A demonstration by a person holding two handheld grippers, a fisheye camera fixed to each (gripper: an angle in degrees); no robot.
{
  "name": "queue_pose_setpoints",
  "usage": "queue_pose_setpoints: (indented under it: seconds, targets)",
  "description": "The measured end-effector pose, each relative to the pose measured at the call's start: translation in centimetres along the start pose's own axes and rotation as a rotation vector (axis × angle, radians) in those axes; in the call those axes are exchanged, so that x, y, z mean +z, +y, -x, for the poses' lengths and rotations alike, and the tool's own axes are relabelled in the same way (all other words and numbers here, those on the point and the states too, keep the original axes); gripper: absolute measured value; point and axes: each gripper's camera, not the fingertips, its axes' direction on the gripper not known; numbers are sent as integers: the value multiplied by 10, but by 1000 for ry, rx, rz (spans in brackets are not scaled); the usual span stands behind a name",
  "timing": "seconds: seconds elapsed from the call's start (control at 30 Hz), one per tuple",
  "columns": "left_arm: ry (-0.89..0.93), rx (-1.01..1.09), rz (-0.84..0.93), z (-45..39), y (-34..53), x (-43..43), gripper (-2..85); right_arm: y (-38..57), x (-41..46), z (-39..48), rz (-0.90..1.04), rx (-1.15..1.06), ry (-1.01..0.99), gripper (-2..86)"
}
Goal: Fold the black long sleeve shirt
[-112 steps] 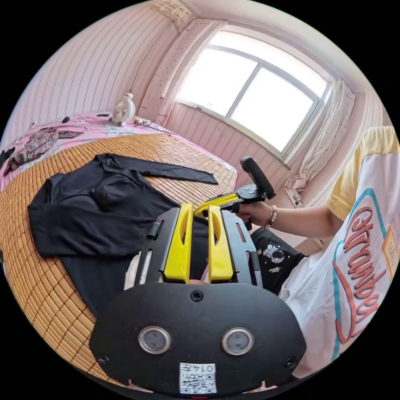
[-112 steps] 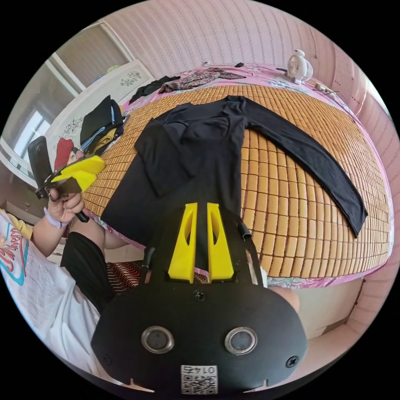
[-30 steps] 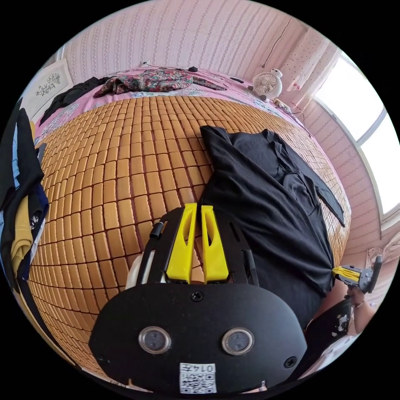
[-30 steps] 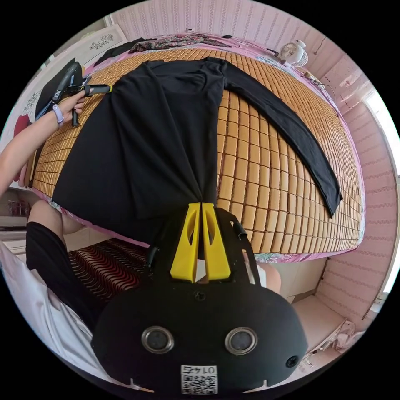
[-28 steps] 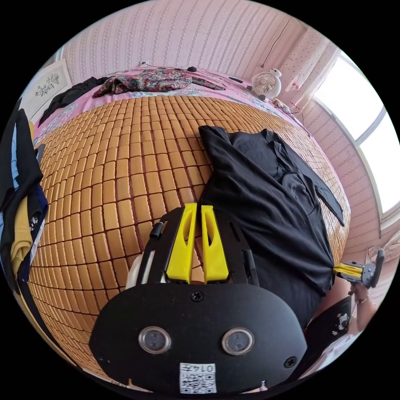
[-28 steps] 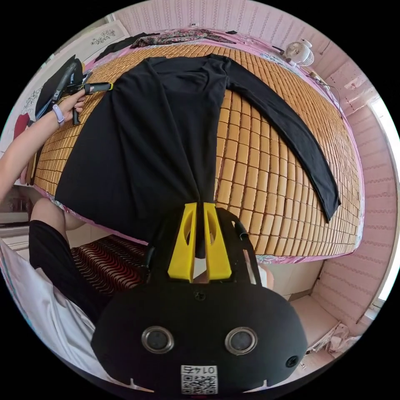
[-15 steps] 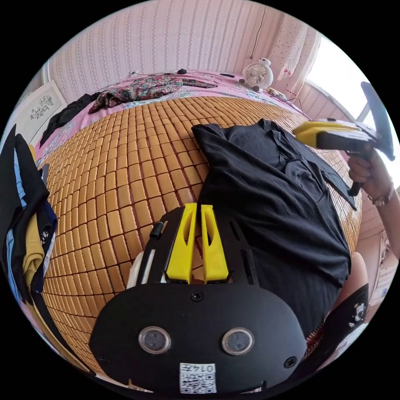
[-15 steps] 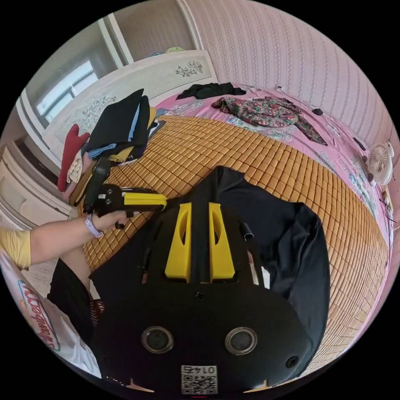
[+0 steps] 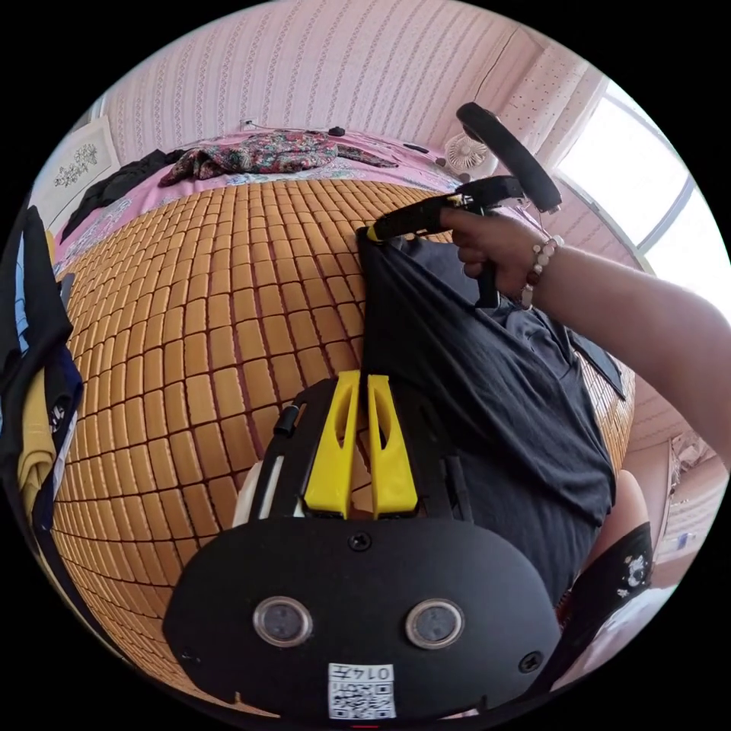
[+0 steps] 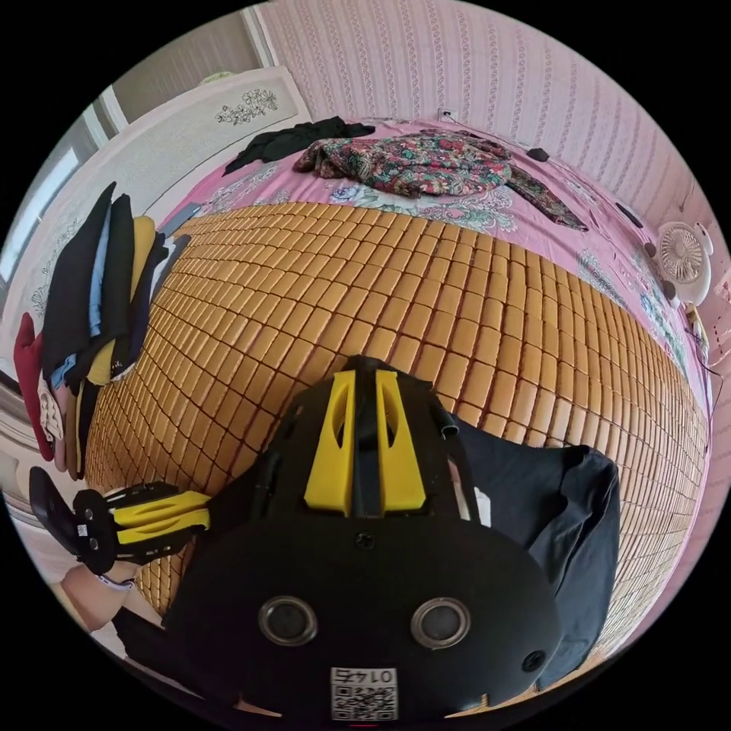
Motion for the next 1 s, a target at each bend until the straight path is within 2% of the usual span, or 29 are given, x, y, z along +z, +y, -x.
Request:
queue_pose_setpoints:
  seconds: [0.17, 0.3, 0.37, 0.57, 0.67, 0.77, 0.9, 1.0]
  targets:
    - [44, -47, -47, 13, 9, -14, 37, 66, -93, -35, -267, -23, -63, 65]
    - [46, -82, -199, 13, 44, -67, 32, 163, -147, -79, -287, 10, 46, 69]
    - [57, -18, -223, -9, 61, -84, 15, 239, -167, -115, -224, 121, 202, 75]
    - [275, 159, -50, -132, 113, -63, 30, 406, -204, -213, -135, 601, 394, 110]
    - [344, 220, -3, -191, 127, -46, 42, 448, -220, -246, -176, 751, 499, 135]
    - [378, 282, 48, -233, 130, -27, 50, 466, -215, -276, -121, 879, 502, 142]
    - [261, 326, 133, -256, 127, -4, 41, 475, -207, -278, -149, 863, 485, 127]
    - [263, 301, 112, -253, 126, -3, 10, 475, -206, -272, -143, 820, 503, 96]
